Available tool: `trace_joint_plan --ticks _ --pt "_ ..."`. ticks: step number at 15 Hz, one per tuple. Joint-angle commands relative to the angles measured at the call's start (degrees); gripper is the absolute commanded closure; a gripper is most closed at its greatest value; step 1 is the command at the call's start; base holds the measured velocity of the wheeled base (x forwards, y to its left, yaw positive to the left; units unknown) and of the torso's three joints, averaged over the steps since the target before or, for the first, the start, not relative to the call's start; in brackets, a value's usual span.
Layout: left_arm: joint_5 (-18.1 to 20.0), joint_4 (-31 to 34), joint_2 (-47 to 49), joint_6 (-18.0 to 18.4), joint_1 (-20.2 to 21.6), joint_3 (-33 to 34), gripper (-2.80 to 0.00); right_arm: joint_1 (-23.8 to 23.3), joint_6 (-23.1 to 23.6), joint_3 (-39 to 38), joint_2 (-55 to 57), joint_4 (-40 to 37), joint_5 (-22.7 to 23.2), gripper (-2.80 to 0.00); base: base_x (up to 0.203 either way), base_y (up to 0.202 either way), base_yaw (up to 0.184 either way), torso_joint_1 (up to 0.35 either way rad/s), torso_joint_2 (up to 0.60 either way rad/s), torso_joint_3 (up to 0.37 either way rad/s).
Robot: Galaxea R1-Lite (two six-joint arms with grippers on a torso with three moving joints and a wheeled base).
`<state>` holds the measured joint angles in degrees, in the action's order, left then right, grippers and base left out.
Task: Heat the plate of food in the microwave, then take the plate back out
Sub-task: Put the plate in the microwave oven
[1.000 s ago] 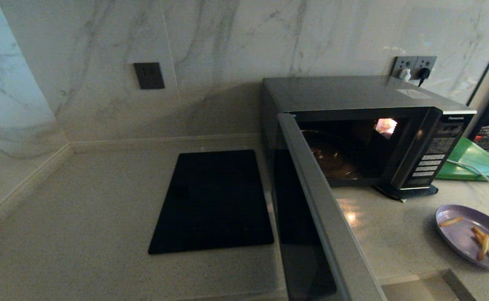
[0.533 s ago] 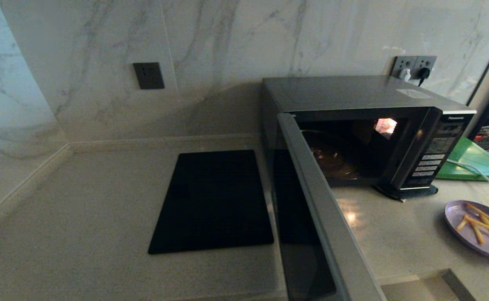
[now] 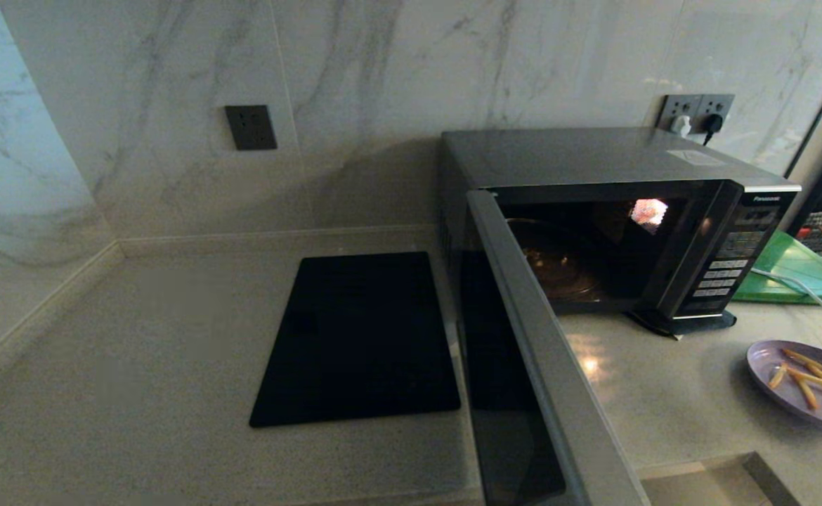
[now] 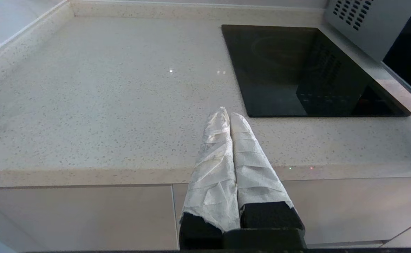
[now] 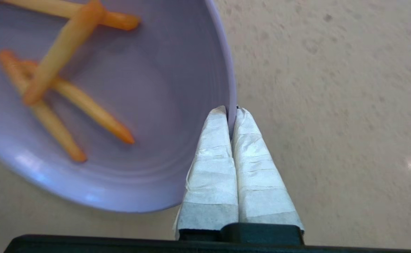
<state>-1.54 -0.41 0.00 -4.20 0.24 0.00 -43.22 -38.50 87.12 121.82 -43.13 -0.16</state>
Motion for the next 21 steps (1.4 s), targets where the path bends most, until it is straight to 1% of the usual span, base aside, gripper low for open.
trace_joint_plan --ticks 1,6,10,13,14,15,17,19,21 --pt "0.0 0.0 0.1 0.0 0.0 0.0 0.0 0.1 -0.1 -1.9 -4.4 -0.2 0.1 0.0 0.0 0.0 0.0 0.0 0.0 0.0" --pt "0.0 0.0 0.1 0.0 0.0 0.0 0.0 0.1 0.5 -7.8 -11.4 0.0 0.4 0.0 0.0 0.0 0.0 0.0 0.0 0.0" --pt "0.0 0.0 0.1 0.0 0.0 0.0 0.0 0.2 2.2 -12.7 -17.7 0.0 5.4 0.0 0.0 0.0 0.0 0.0 0.0 0.0" --pt "0.0 0.0 0.1 0.0 0.0 0.0 0.0 0.3 6.4 -17.0 -23.0 -0.1 11.9 0.0 0.0 0.0 0.0 0.0 0.0 0.0" --pt "0.0 0.0 0.1 0.0 0.0 0.0 0.0 0.9 7.0 -17.7 -24.2 -0.2 13.9 0.0 0.0 0.0 0.0 0.0 0.0 0.0" --pt "0.0 0.0 0.1 0.0 0.0 0.0 0.0 1.3 8.4 -18.4 -25.4 -0.2 17.2 0.0 0.0 0.0 0.0 0.0 0.0 0.0" --pt "0.0 0.0 0.1 0.0 0.0 0.0 0.0 1.5 16.6 -20.1 -27.1 -0.6 24.6 0.0 0.0 0.0 0.0 0.0 0.0 0.0" --pt "0.0 0.0 0.1 0.0 0.0 0.0 0.0 4.1 21.0 -19.4 -27.3 -3.8 29.1 0.0 0.0 0.0 0.0 0.0 0.0 0.0" --pt "0.0 0.0 0.1 0.0 0.0 0.0 0.0 7.4 24.6 -17.5 -26.4 -5.7 31.5 0.0 0.0 0.0 0.0 0.0 0.0 0.0"
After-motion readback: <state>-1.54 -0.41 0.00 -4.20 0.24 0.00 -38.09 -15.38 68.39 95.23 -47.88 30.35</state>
